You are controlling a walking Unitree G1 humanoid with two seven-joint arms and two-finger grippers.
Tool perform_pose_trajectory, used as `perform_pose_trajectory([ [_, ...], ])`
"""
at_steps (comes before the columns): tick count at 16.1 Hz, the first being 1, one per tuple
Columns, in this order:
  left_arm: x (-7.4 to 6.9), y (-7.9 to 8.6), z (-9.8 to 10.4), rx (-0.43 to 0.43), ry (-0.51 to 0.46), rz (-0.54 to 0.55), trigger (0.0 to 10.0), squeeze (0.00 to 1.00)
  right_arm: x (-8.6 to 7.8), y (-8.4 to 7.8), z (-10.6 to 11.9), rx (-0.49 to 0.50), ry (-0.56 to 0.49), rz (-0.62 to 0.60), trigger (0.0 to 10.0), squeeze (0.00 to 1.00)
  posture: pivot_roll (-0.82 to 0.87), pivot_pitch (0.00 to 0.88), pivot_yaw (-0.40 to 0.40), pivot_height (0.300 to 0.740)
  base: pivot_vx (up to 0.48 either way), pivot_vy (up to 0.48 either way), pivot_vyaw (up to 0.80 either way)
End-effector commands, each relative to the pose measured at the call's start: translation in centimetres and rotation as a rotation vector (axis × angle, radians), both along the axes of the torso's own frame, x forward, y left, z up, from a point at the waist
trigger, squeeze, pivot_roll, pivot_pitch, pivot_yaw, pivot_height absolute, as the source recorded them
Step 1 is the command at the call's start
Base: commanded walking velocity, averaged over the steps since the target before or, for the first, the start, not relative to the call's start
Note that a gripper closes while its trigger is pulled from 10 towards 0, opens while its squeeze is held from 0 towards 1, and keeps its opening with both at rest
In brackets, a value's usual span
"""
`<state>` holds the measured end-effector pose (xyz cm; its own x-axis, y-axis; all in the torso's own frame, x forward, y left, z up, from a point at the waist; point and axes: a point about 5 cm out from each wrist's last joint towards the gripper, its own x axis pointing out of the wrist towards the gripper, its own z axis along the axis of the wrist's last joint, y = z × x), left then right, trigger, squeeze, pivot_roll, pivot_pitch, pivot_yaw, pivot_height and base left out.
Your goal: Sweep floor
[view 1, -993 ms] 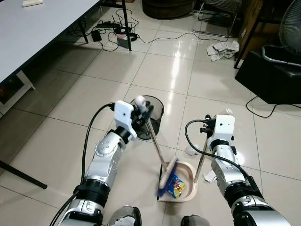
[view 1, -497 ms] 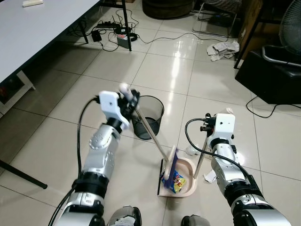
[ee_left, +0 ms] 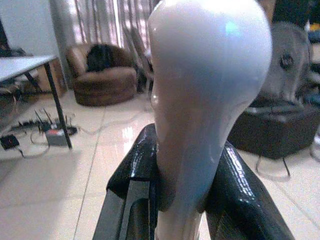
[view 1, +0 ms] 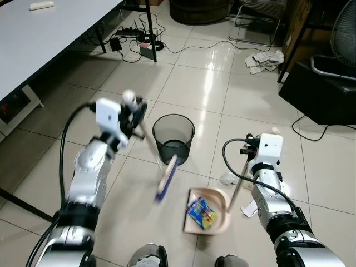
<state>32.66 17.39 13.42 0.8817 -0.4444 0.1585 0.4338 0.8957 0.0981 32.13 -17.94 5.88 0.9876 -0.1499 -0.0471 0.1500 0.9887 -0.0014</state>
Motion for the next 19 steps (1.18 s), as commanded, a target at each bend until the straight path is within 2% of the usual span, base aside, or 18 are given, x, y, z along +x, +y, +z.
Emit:
perform_pose_trajectory([
  [1, -0.4, 0.4, 0.1, 0.063, -0.034, -0.015, 10.0, 0.0, 0.4, -0.3, 1.6, 0.038, -0.074, -0.005, 10.0, 0.0, 0.03, 0.017, 0.04, 0.74, 0.0, 0.0, 0.0],
  [3, -1.3, 1.2, -1.1, 0.107, 0.001, 0.004, 10.0, 0.0, 0.2, -0.6, 2.7, 0.087, -0.128, -0.018, 10.0, 0.0, 0.03, 0.016, 0.04, 0.74, 0.0, 0.0, 0.0],
  [5, -2.3, 3.2, -3.2, 0.183, 0.063, 0.154, 10.0, 0.0, -0.7, -0.9, 4.5, 0.087, -0.204, -0.005, 10.0, 0.0, 0.01, 0.031, 0.05, 0.74, 0.0, 0.0, 0.0],
  [6, -2.9, 4.1, -4.0, 0.195, 0.081, 0.231, 10.0, 0.0, -1.3, -1.0, 5.4, 0.081, -0.23, 0.01, 10.0, 0.0, 0.0, 0.035, 0.052, 0.74, 0.0, 0.0, 0.0],
  [7, -3.2, 4.3, -4.3, 0.18, 0.091, 0.258, 10.0, 0.0, -1.6, -0.9, 6.0, 0.087, -0.243, 0.023, 10.0, 0.0, 0.0, 0.034, 0.054, 0.74, 0.0, 0.0, 0.0],
  [8, -4.2, 4.2, -5.1, 0.133, 0.115, 0.299, 10.0, 0.0, -2.3, -0.5, 7.8, 0.089, -0.28, 0.075, 10.0, 0.0, -0.02, 0.028, 0.075, 0.74, 0.0, 0.0, 0.0],
  [10, -4.9, 3.4, -5.5, 0.077, 0.127, 0.31, 10.0, 0.0, -3.1, -0.3, 10.3, 0.091, -0.307, 0.103, 10.0, 0.0, -0.03, 0.018, 0.078, 0.74, 0.0, 0.0, 0.0],
  [13, -5.1, 2.2, -5.8, 0.106, 0.134, 0.324, 10.0, 0.0, -3.7, -0.7, 13.4, 0.098, -0.338, 0.097, 10.0, 0.0, -0.05, 0.0, 0.068, 0.74, 0.0, 0.0, 0.0],
  [14, -5.0, 1.6, -5.7, 0.086, 0.149, 0.332, 10.0, 0.0, -3.8, -1.1, 14.8, 0.104, -0.359, 0.087, 10.0, 0.0, -0.05, 0.0, 0.062, 0.74, 0.0, 0.0, 0.0],
  [17, -4.7, 1.2, -4.7, 0.088, 0.12, 0.337, 10.0, 0.0, -3.6, -2.0, 17.1, 0.116, -0.398, 0.05, 10.0, 0.0, -0.05, 0.0, 0.034, 0.74, 0.0, 0.0, 0.0],
  [18, -4.6, 1.1, -4.5, 0.09, 0.116, 0.344, 10.0, 0.0, -3.4, -2.3, 17.6, 0.135, -0.41, 0.035, 10.0, 0.0, -0.04, 0.0, 0.027, 0.74, 0.0, 0.0, 0.0],
  [19, -4.2, 1.1, -4.1, 0.101, 0.098, 0.356, 10.0, 0.0, -2.8, -2.9, 18.5, 0.2, -0.435, 0.005, 10.0, 0.0, -0.04, 0.0, 0.028, 0.74, 0.0, 0.0, 0.0],
])
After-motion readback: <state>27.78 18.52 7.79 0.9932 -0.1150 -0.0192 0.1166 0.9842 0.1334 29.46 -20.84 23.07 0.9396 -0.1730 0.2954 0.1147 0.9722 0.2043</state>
